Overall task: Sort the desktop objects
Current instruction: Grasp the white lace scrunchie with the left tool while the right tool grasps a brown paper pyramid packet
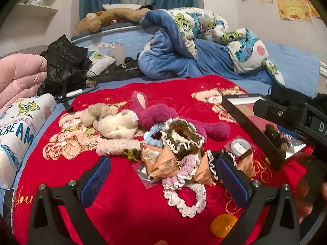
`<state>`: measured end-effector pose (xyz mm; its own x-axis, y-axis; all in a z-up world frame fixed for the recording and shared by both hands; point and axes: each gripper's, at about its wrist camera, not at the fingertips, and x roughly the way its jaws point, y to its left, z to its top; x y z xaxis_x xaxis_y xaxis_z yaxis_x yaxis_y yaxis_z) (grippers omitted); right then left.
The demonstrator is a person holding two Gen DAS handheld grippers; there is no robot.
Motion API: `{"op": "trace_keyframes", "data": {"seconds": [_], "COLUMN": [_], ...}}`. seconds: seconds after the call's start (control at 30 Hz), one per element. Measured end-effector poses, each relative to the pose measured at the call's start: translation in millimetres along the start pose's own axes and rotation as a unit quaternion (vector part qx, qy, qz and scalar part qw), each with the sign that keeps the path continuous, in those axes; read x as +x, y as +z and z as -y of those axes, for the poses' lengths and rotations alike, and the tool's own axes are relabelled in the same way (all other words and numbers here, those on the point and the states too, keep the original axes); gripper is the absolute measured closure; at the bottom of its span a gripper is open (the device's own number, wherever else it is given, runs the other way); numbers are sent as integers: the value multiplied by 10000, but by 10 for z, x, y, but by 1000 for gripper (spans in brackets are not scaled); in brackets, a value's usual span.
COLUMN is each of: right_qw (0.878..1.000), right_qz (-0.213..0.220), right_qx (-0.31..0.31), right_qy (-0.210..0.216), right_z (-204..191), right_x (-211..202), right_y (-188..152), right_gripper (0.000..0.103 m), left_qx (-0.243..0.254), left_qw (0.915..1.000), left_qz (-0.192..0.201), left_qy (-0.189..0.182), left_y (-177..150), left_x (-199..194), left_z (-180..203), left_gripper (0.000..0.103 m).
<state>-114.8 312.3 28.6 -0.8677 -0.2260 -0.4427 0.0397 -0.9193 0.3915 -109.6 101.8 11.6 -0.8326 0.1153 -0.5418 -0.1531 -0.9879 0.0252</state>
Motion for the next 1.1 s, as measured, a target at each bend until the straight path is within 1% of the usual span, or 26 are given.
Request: {"op": "trace_keyframes", "data": {"seconds": [0.1,0.3,0.37,0.47,0.57,0.73,0.83,0.9,1.0,1.1], "right_qw": [9998,9998,9991,9979,9975,9958,9938,9930,9917,9905], "right_qz": [-19,-174,-307,-421,-449,-726,-872,-970,-1145,-1251], "right_qx": [-180,-75,-23,-97,-447,-476,-686,-678,-580,-556], "right_qy": [-89,68,307,474,317,280,102,-19,1,-135], "right_z": [-12,21,18,-28,-101,-22,-22,4,38,51], "right_x": [-10,16,34,25,11,97,140,184,257,308], "right_y": [-13,-43,-68,-115,-163,-219,-249,-273,-305,-337], "right_gripper": [0,0,0,0,0,0,0,0,0,0], "left_qx": [-53,-76,-126,-162,-96,-55,35,89,89,86], "left_qw": [9999,9997,9996,9993,9992,9983,9979,9976,9967,9955], "left_qz": [-120,-212,-257,-328,-387,-561,-614,-666,-786,-938], "left_qy": [-27,7,-76,-83,-58,-161,-184,-171,-153,-59], "left_y": [-23,-68,-96,-139,-185,-248,-278,-298,-330,-371], "left_x": [57,120,136,168,203,267,292,319,374,448], "left_z": [2,-40,-73,-113,-134,-144,-113,-85,-74,-79], "left_gripper": [0,0,0,0,0,0,0,0,0,0]}}
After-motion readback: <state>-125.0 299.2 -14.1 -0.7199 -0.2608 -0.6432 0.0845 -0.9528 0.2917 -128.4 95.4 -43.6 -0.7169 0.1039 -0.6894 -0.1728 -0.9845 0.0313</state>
